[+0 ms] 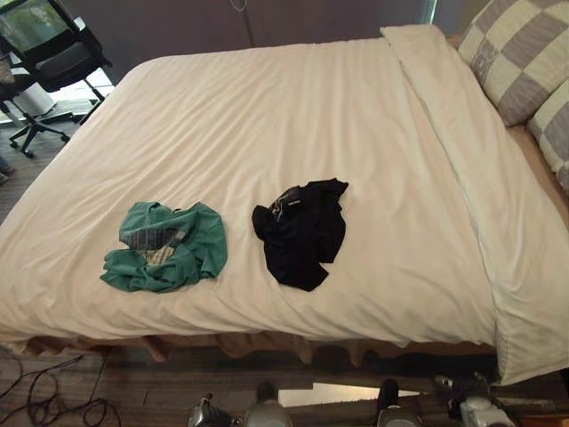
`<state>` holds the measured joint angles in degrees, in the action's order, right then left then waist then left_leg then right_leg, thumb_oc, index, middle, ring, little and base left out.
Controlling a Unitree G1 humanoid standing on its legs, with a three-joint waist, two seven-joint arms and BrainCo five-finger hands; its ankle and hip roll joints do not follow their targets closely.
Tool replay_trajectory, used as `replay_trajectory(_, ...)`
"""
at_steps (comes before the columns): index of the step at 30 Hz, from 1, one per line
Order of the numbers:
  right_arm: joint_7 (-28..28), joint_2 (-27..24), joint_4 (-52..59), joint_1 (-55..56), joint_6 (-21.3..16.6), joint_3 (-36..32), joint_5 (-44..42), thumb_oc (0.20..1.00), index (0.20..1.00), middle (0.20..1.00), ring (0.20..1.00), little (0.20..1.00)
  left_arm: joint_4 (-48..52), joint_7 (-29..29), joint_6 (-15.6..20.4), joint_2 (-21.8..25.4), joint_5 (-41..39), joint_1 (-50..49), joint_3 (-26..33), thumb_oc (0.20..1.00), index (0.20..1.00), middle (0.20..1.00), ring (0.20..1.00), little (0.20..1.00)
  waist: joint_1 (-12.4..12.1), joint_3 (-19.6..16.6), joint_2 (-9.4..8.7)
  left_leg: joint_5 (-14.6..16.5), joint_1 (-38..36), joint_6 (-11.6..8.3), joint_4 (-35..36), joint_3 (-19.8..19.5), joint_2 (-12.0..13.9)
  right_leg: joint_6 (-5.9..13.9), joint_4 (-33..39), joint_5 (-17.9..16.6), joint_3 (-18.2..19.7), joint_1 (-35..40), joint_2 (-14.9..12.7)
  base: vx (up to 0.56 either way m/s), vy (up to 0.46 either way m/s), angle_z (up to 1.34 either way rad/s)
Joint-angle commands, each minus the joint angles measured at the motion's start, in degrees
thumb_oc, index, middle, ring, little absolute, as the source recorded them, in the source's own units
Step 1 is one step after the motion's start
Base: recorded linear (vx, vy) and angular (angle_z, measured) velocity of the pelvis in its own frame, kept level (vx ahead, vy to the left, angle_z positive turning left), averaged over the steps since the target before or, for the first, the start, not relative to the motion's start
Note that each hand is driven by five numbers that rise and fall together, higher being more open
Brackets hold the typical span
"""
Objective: Tidy up the quilt and then pick up the clothes from the bed and put them into the laundry hamper.
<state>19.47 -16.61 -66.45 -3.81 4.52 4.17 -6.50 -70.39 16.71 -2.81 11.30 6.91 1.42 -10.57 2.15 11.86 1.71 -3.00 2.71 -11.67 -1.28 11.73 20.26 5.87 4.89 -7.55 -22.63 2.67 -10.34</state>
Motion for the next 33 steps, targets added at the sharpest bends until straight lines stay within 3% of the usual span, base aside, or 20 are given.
replay_trajectory(1,-2.61,1.73,-0.53,0.08,0.4,0.31,4.05,1.0,1.0,1.0,1.0,1.0,-1.26,0.76,0.97,2.04,-0.15,0.9,-1.59,1.0,1.0,1.0,1.0,1.0,0.37,-0.8,-1.49,-4.15,-2.44,-0.89,2.62,-3.39,2.87,9.02,-7.14,9.09,5.83,-1.19,-11.46,0.07,0.792,0.13)
replay_trajectory(3,-3.39,1.98,-1.06,0.68,0.45,-0.12,4.63,1.0,1.0,1.0,1.0,1.0,-1.78,0.52,0.9,2.07,0.89,0.78,-1.99,1.0,1.0,1.0,1.0,1.0,0.3,-1.45,-1.25,-2.61,-2.78,-1.51,3.02,-4.59,2.75,9.13,-7.29,8.44,5.78,-0.91,-11.99,0.07,0.446,0.08)
replay_trajectory(5,-3.88,3.05,-1.53,1.72,1.13,-0.69,6.2,1.0,1.0,1.0,1.0,1.0,-0.99,0.2,0.64,3.34,2.43,2.11,-3.01,1.0,1.0,1.0,1.0,1.0,-0.05,-1.24,-3.81,1.8,-3.3,-0.47,2.99,-3.05,-1.99,9.13,-9.87,-2.52,7.4,-3.0,-17.0,0.0,0.514,0.18)
replay_trajectory(6,-3.93,3.58,-1.59,1.61,1.45,-0.29,6.29,1.0,1.0,1.0,1.0,1.0,-0.91,-0.09,0.3,3.83,2.9,2.4,-3.16,1.0,1.0,1.0,1.0,1.0,-0.16,-0.68,-4.29,2.36,-3.92,0.48,3.46,-1.81,-3.11,9.13,-11.63,-4.51,5.75,-4.43,-18.73,-0.07,0.48,0.02)
replay_trajectory(8,-4.23,4.69,-0.57,1.5,0.88,1.41,6.07,1.0,1.0,1.0,1.0,1.0,-0.38,-0.92,0.07,5.26,4.14,2.52,-3.71,1.0,1.0,1.0,1.0,1.0,-0.61,0.19,-3.92,2.86,-5.18,2.98,4.61,1.68,-5.06,7.9,-17.71,-0.99,-0.3,-6.62,-19.66,-0.06,0.532,-0.22)
replay_trajectory(10,-5.1,5.26,1.0,1.41,0.31,3.07,6.45,1.0,1.0,1.0,1.0,1.0,0.38,-1.73,-0.19,6.13,4.01,2.49,-3.68,1.0,1.0,1.0,1.0,1.0,0.19,0.84,-3.33,2.53,-5.85,4.53,5.72,2.26,-6.84,6.14,-22.5,4.81,0.4,-8.64,-12.64,-0.02,0.382,-0.32)
replay_trajectory(11,-5.1,5.25,1.01,1.42,0.32,3.08,6.45,1.0,1.0,1.0,1.0,1.0,0.4,-1.73,-0.2,6.13,4.01,2.47,-3.67,1.0,1.0,1.0,1.0,1.0,0.11,0.87,-3.32,2.56,-5.92,4.49,5.72,2.35,-6.78,6.1,-22.63,4.91,0.51,-8.71,-12.6,-0.02,0.321,-0.18)
replay_trajectory(12,-5.31,5.12,2.1,1.19,-0.61,5.09,6.7,1.0,1.0,1.0,1.0,1.0,0.38,-2.57,-0.47,6.37,5.16,2.6,-4.6,1.0,1.0,1.0,1.0,1.0,1.19,1.54,-2.98,2.14,-5.76,5.56,5.35,2.16,-9.02,4.6,-23.15,10.92,2.15,-10.07,-2.45,-0.02,0.212,-0.14)
replay_trajectory(13,-5.31,5.12,2.11,1.21,-0.61,5.11,6.7,1.0,1.0,1.0,1.0,1.0,0.39,-2.57,-0.47,6.37,5.16,2.58,-4.58,1.0,1.0,1.0,1.0,1.0,1.15,1.59,-2.97,2.17,-5.85,5.53,5.34,2.2,-8.98,4.57,-23.22,11.0,2.19,-10.04,-2.42,0.0,0.291,-0.26)
replay_trajectory(14,-4.99,4.92,2.61,1.64,-0.86,6.09,6.83,1.0,1.0,1.0,1.0,1.0,0.29,-2.6,-1.19,6.58,6.3,2.14,-4.8,1.0,1.0,1.0,1.0,1.0,1.64,1.67,-3.3,3.12,-5.87,6.0,4.61,2.25,-10.71,3.65,-20.82,12.92,3.3,-8.74,1.41,-0.02,0.206,0.0)
replay_trajectory(15,-4.99,4.97,3.6,0.7,-1.01,7.18,6.77,1.0,1.0,1.0,1.0,1.0,0.4,-2.13,-0.38,5.64,6.78,2.58,-4.81,1.0,1.0,1.0,1.0,1.0,0.74,1.88,-3.36,4.41,-5.67,6.6,2.84,2.09,-13.62,1.08,-15.73,13.34,1.47,-5.89,1.2,-0.01,0.213,0.06)
replay_trajectory(17,-5.02,4.75,4.2,-0.41,-1.17,8.19,5.86,1.0,1.0,1.0,1.0,1.0,1.23,-1.89,0.25,4.52,6.8,2.1,-5.02,1.0,1.0,1.0,1.0,1.0,0.92,1.82,-3.06,6.37,-3.02,6.58,-3.17,2.22,-14.85,-0.33,-9.53,13.79,5.86,-3.53,2.84,-0.02,0.12,0.06)
replay_trajectory(19,-4.92,4.35,4.65,-0.99,-1.2,8.37,5.8,1.0,1.0,1.0,1.0,1.0,1.84,-1.55,0.56,3.7,5.76,2.51,-4.96,1.0,1.0,1.0,1.0,1.0,0.39,2.66,-2.77,6.76,-1.02,6.0,-7.96,2.4,-15.6,-0.34,-8.14,13.08,5.42,-2.85,2.07,-0.14,0.158,-0.19)
replay_trajectory(20,-4.11,2.95,3.89,-2.93,-1.38,8.76,6.12,1.0,1.0,1.0,1.0,1.0,3.36,-1.15,1.13,2.31,4.1,4.35,-6.13,1.0,1.0,1.0,1.0,1.0,0.39,4.55,-2.77,3.68,4.95,2.38,-16.83,1.53,-14.28,-0.93,-6.95,12.77,6.13,-2.61,0.74,-0.23,0.196,-0.3)
replay_trajectory(21,-4.11,2.94,3.88,-2.97,-1.38,8.75,6.12,1.0,1.0,1.0,1.0,1.0,3.35,-1.15,1.13,2.3,4.1,4.38,-6.12,1.0,1.0,1.0,1.0,1.0,0.47,4.37,-2.79,3.52,5.19,2.41,-16.74,1.46,-14.35,-0.94,-6.88,12.67,6.05,-2.81,0.69,-0.23,0.326,-0.2)
replay_trajectory(23,-4.55,2.63,4.08,-3.53,-0.81,9.28,8.21,1.0,1.0,1.0,1.0,1.0,4.09,-1.39,1.38,0.62,4.6,3.89,-7.31,1.0,1.0,1.0,1.0,1.0,1.69,2.88,-1.81,4.64,1.34,2.55,-10.93,2.97,-8.16,1.58,-5.53,11.03,6.74,-2.86,-1.76,-0.06,0.362,0.04)
replay_trajectory(24,-4.56,2.62,4.09,-3.52,-0.79,9.28,8.21,1.0,1.0,1.0,1.0,1.0,4.09,-1.38,1.38,0.61,4.6,3.89,-7.31,1.0,1.0,1.0,1.0,1.0,1.64,2.78,-1.87,4.46,1.34,2.59,-10.7,3.07,-8.26,1.59,-5.48,10.93,6.81,-2.99,-1.83,-0.05,0.458,-0.11)
replay_trajectory(26,-5.24,2.75,4.37,-3.15,-0.47,9.64,9.23,1.0,1.0,1.0,1.0,1.0,3.16,-0.95,1.3,-0.88,5.41,4.7,-8.62,1.0,1.0,1.0,1.0,1.0,2.64,0.72,-1.34,2.23,-3.74,2.14,-3.63,0.68,-4.42,3.96,-5.34,8.63,8.19,-4.48,-5.3,-0.06,0.469,-0.4)
replay_trajectory(28,-5.67,3.64,4.64,-1.96,-0.68,9.11,8.87,1.0,1.0,1.0,1.0,1.0,3.24,-1.09,1.59,-2.23,5.89,5.54,-10.24,1.0,1.0,1.0,1.0,1.0,3.38,-1.14,-0.53,3.7,-6.36,1.74,1.11,-2.51,-5.47,5.64,-4.88,7.51,8.18,-4.5,-6.62,-0.01,0.459,-0.36)
replay_trajectory(33,-5.61,6.26,5.21,-0.36,0.06,6.51,6.24,1.0,1.0,1.0,1.0,1.0,2.81,-1.66,0.68,-2.06,6.8,5.37,-10.89,1.0,1.0,1.0,1.0,1.0,4.25,-2.25,-2.24,5.86,-9.93,2.82,6.28,-0.91,-9.64,8.03,-5.65,2.28,8.64,-6.75,-10.51,-0.08,0.341,0.07)
